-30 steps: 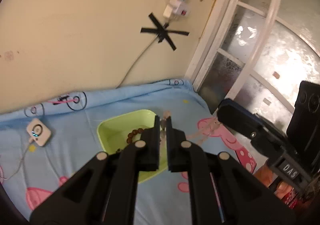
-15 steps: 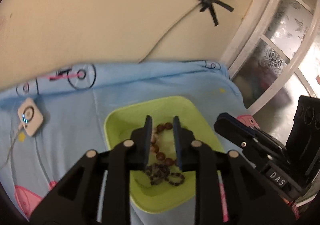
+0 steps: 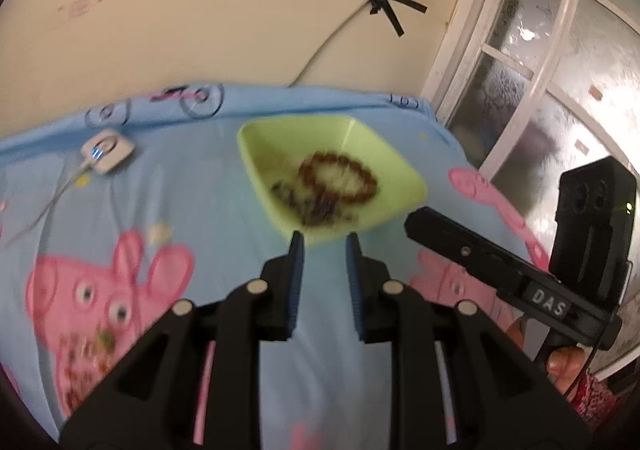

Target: Organize jewelry

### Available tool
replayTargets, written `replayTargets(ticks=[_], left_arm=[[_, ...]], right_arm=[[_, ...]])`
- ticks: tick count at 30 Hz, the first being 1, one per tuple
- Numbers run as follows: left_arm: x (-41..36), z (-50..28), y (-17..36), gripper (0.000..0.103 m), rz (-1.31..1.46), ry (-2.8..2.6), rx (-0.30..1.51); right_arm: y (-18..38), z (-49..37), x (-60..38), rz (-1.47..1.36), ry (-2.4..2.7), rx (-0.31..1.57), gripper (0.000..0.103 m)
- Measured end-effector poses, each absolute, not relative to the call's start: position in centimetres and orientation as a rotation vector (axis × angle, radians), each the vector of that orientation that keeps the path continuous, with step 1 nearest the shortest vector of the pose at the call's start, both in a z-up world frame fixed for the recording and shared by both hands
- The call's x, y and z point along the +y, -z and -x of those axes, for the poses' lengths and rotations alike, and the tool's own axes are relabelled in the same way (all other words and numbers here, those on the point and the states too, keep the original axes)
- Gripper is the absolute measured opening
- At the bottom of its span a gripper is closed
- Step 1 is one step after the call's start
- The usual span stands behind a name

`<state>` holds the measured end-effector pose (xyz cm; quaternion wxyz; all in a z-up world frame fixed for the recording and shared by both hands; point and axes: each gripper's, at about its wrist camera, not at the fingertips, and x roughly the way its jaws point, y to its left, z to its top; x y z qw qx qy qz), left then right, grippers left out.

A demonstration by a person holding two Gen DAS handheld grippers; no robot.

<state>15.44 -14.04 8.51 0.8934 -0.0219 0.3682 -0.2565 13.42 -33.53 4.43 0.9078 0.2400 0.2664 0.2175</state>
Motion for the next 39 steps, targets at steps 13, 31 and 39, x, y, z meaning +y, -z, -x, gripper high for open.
replayTargets(ticks=[13, 31, 39], left_arm=[[-2.2, -7.3, -5.1, 0.020, 0.049, 0.361, 0.727], [10.5, -6.3, -1.8, 0.020, 0.266, 0.161, 0.776], [10.7, -6.4, -1.3, 0.020, 0.300, 0.186, 0.786]], right_arm=[[-0.6, -9.5, -25.4, -0.420, -0.488, 0.727, 0.007], [-1.4, -10.1, -17.1, -0.221, -0.600, 0.790, 0.007], [-2.3, -11.3, -12.0, -0.069, -0.691, 0.803, 0.007]])
